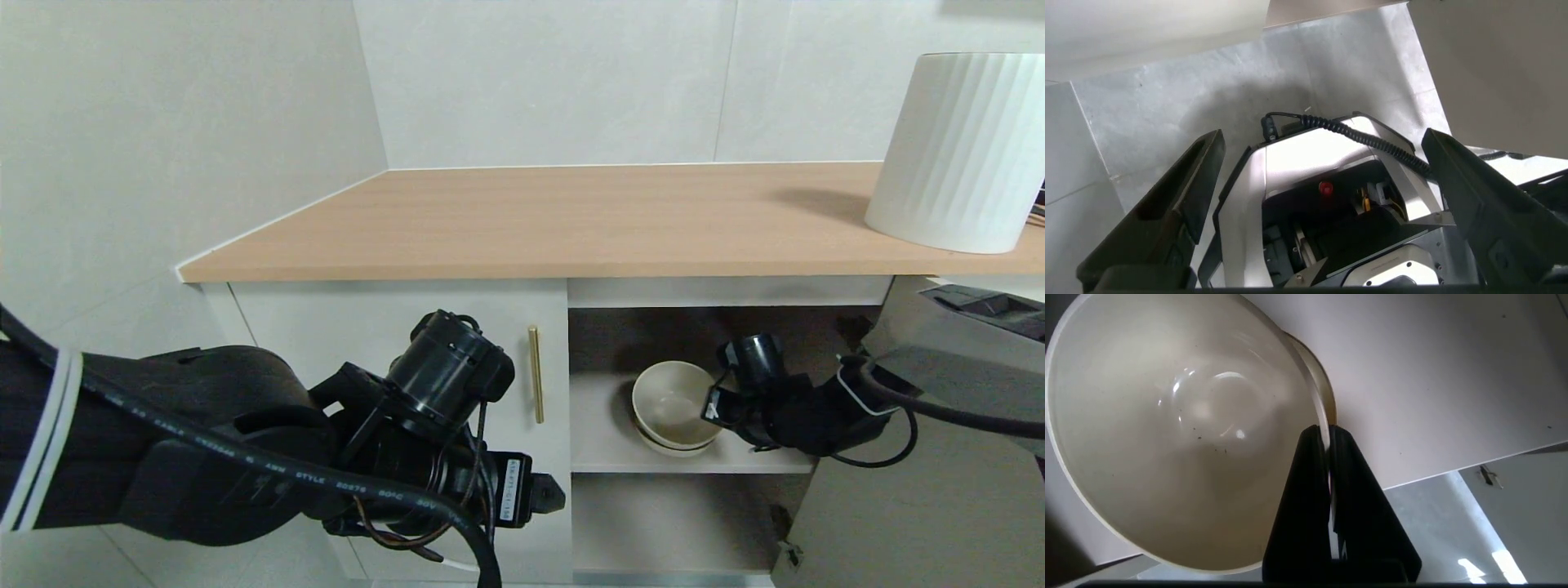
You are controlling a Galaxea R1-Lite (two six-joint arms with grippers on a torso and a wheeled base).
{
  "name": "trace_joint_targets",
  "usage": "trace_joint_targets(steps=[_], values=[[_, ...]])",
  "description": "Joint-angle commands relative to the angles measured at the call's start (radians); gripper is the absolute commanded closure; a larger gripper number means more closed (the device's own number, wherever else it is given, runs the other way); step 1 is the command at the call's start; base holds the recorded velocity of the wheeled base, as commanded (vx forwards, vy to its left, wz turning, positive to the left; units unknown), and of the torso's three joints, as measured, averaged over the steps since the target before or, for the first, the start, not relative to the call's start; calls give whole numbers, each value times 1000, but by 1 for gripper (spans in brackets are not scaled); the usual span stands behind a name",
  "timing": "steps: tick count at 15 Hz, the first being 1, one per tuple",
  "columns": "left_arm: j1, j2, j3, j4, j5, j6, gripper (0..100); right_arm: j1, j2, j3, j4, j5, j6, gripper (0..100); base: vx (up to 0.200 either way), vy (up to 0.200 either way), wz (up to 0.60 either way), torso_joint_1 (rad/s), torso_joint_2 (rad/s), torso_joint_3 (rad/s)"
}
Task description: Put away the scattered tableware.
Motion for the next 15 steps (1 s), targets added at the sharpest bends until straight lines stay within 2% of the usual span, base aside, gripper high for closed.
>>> trace_joint_targets(steps=[1, 8, 9, 15], values=[[0, 2, 0, 0, 1, 0, 0, -5, 6, -2, 0, 0, -1, 100, 0, 0, 0, 0, 0, 0], [0, 0, 0, 0, 2, 0, 0, -6, 6, -2, 0, 0, -1, 100, 0, 0, 0, 0, 0, 0], [0, 0, 0, 0, 2, 0, 0, -6, 6, -2, 0, 0, -1, 0, 0, 0, 0, 0, 0, 0], [0, -1, 0, 0, 2, 0, 0, -5, 5, 0, 0, 0, -1, 0, 0, 0, 0, 0, 0, 0]])
